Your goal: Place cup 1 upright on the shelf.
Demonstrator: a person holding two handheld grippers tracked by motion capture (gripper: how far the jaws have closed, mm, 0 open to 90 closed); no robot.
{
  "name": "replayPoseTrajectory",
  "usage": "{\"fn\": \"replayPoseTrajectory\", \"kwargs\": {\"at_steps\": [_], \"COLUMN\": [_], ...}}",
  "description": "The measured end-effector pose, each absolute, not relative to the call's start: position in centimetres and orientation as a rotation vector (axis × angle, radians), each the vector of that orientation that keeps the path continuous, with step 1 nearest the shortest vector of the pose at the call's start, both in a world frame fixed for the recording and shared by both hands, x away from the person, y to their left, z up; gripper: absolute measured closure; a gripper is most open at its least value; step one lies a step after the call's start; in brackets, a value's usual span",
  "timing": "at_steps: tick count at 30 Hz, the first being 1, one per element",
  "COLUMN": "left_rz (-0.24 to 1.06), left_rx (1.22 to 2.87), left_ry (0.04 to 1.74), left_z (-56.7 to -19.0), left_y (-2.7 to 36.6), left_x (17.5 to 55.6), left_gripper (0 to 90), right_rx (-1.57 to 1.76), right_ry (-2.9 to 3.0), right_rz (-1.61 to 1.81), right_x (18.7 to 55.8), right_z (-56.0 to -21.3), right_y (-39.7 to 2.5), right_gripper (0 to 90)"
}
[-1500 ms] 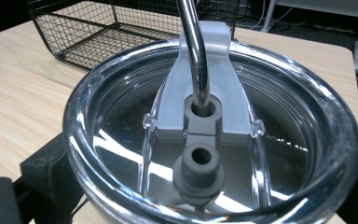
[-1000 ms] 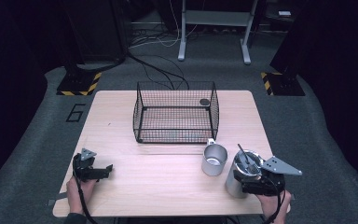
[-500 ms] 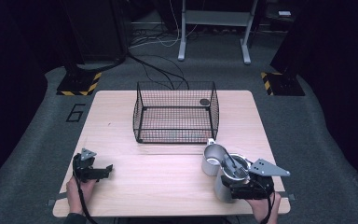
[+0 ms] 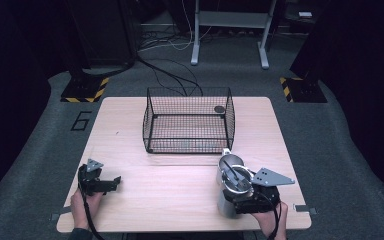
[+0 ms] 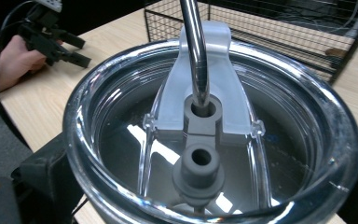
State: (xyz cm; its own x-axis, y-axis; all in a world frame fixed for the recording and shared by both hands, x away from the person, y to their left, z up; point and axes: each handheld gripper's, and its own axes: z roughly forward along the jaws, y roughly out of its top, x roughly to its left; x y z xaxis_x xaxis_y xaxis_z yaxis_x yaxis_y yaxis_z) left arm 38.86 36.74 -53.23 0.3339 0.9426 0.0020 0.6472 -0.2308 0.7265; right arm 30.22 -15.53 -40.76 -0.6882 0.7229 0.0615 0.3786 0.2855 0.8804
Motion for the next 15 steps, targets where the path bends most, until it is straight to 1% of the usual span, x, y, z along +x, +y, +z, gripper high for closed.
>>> {"fn": "replayPoseTrajectory", "kwargs": {"at_steps": [15], "left_rz": [0.599], "left_rx": [1.988], "left_ry": [1.378], "left_z": [-53.2], "left_y": [36.8], "left_x": [38.9], "left_gripper": [0.3], "right_rx": [0.933], "right_ry": [2.287], "right_rz": [1.419], "right_x": [31.6], "right_z": [-40.2], "right_y": [-12.2], "right_gripper": [3.6]}}
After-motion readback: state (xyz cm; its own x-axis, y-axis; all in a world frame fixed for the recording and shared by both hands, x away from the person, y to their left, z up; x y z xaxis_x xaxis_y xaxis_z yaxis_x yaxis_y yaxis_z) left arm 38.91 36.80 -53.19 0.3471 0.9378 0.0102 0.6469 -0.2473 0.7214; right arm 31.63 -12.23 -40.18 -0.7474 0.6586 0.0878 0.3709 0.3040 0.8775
